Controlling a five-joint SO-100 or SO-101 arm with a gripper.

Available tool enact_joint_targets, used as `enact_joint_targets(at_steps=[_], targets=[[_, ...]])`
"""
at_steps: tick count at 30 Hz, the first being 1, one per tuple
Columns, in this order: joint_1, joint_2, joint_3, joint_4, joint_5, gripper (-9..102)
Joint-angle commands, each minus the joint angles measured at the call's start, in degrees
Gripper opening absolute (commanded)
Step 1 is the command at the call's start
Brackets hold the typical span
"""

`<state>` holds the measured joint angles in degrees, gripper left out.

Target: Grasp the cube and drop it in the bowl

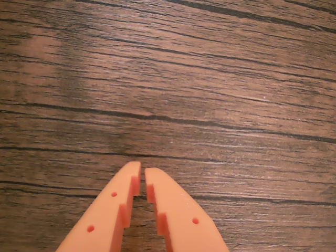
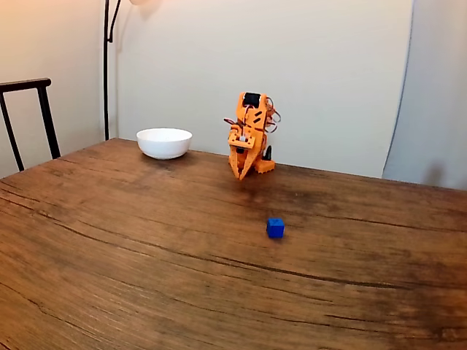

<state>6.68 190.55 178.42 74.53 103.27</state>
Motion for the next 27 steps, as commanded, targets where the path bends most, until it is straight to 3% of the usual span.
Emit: enact_joint_targets(at_steps=[1, 11, 27], targets=[[-0.44, -0.44, -0.18, 2.29, 0.09, 0], [-13.80, -0.53, -13.01, 3.08, -2.90, -1], [-12.04, -2.46, -30.15, 2.90, 0.88, -1]])
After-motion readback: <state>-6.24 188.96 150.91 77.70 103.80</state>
